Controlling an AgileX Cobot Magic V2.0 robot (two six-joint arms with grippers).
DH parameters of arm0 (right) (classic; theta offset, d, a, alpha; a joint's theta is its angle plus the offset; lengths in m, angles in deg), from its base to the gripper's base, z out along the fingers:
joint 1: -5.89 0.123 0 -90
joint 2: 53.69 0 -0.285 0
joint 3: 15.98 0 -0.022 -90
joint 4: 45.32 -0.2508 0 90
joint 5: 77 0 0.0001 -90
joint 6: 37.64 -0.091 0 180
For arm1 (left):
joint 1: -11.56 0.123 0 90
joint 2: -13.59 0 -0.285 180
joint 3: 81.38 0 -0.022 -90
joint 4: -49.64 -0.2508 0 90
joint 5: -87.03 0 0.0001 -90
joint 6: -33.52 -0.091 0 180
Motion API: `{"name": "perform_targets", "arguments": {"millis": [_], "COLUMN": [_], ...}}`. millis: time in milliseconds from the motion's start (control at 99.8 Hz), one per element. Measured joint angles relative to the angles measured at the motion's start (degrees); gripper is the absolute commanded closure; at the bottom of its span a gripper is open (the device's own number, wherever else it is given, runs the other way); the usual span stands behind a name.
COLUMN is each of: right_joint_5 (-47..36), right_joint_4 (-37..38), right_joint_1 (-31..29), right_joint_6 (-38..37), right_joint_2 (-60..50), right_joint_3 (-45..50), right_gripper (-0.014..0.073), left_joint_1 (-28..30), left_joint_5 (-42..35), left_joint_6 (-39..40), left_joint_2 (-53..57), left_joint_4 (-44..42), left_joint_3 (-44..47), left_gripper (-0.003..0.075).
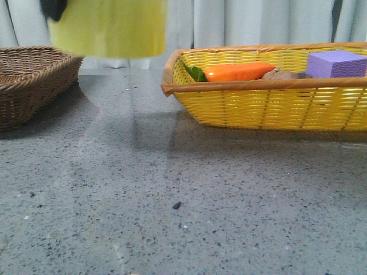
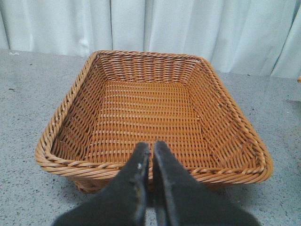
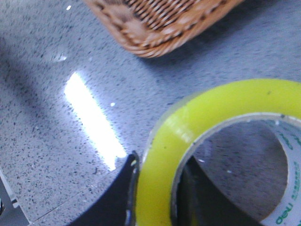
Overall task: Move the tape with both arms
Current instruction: 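Lift the tape roll with the right gripper and set it beside the brown basket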
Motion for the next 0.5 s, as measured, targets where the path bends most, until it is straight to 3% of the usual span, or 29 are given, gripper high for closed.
{"name": "perform_targets", "arguments": {"millis": [501], "right_joint_5": [-4.0], "right_joint_4": [0.1], "right_joint_1": [0.5], "right_joint_6": [0.0], "right_joint_2": [7.3], "right_joint_3": [0.0], "right_gripper": [0.0654], "left_joint_1": [0.0], "left_joint_5": [0.0], "left_joint_6": [0.0], "left_joint_2": [0.0], "left_joint_4": [0.0], "left_joint_3": [0.0], "left_gripper": [0.0741]}}
